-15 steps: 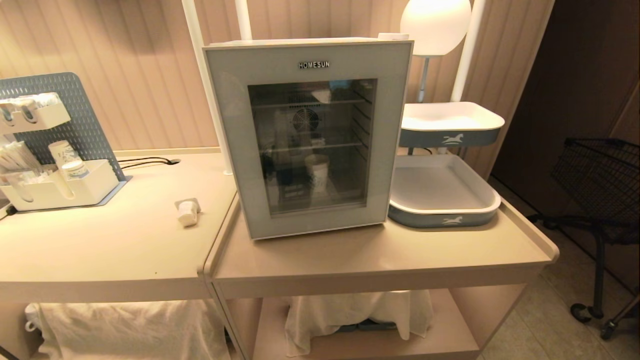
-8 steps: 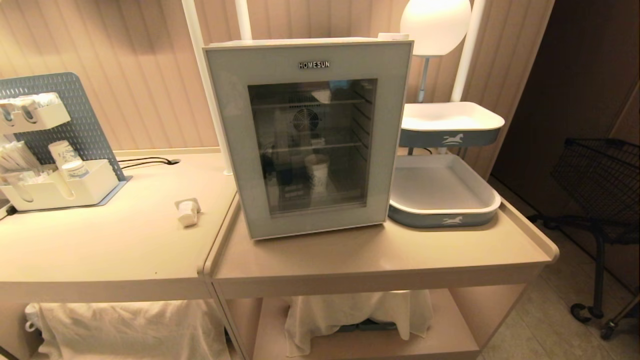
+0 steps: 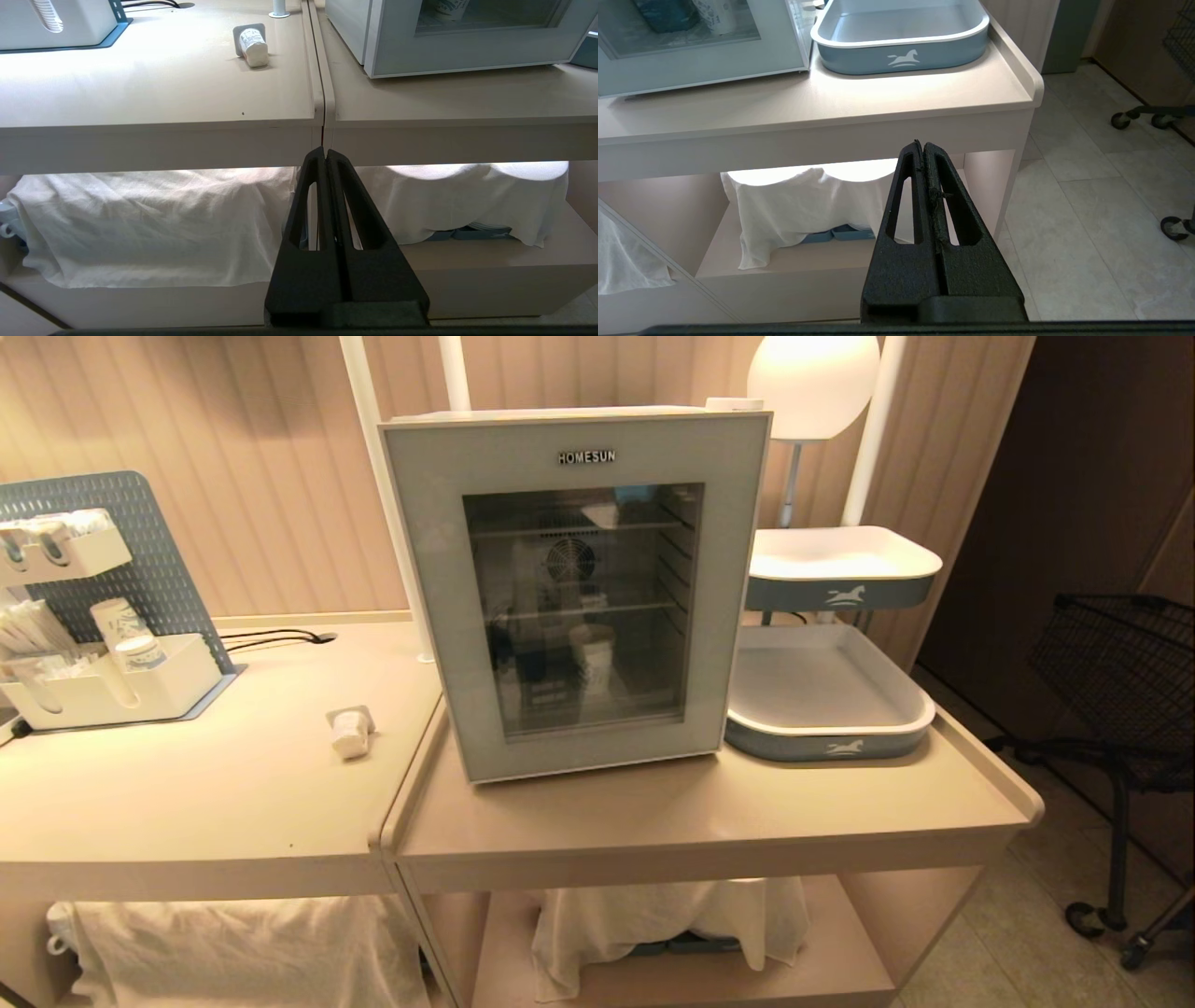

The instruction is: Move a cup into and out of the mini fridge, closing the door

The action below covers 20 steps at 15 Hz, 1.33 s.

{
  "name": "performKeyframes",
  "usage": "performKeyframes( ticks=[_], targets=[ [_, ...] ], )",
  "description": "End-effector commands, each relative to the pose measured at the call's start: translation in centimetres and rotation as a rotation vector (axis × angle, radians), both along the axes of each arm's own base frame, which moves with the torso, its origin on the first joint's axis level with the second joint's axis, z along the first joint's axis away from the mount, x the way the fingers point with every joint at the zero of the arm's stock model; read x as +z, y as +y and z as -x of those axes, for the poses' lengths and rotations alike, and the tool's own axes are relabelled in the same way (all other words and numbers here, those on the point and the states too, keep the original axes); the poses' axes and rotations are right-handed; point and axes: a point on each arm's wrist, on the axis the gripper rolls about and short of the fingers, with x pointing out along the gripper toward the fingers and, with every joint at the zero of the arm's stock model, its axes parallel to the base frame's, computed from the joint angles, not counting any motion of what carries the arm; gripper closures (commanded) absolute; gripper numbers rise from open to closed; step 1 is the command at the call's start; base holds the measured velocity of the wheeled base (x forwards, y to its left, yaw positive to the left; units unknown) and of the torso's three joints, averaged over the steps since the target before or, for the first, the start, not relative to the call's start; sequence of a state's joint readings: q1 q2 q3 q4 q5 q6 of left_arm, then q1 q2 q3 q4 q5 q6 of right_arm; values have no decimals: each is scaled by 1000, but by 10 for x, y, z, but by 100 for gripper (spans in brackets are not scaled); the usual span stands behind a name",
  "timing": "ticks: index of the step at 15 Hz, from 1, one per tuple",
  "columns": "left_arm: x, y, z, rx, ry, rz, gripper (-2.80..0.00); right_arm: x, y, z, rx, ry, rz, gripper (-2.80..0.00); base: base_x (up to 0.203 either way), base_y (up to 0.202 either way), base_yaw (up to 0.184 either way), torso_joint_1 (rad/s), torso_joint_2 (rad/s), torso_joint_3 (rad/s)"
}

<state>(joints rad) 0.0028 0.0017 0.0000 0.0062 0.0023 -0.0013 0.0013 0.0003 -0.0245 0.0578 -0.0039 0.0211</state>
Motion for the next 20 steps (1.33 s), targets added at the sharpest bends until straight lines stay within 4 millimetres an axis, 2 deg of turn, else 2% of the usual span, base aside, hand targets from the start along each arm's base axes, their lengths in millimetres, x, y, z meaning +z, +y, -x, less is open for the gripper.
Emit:
performKeyframes(
  ticks=[1,20],
  targets=[
    [0,0,0,1,0,0,0,0,0,0,0,2,0,0,0,0,0,0,0,0],
    [0,0,0,1,0,0,0,0,0,0,0,2,0,0,0,0,0,0,0,0]
  ],
)
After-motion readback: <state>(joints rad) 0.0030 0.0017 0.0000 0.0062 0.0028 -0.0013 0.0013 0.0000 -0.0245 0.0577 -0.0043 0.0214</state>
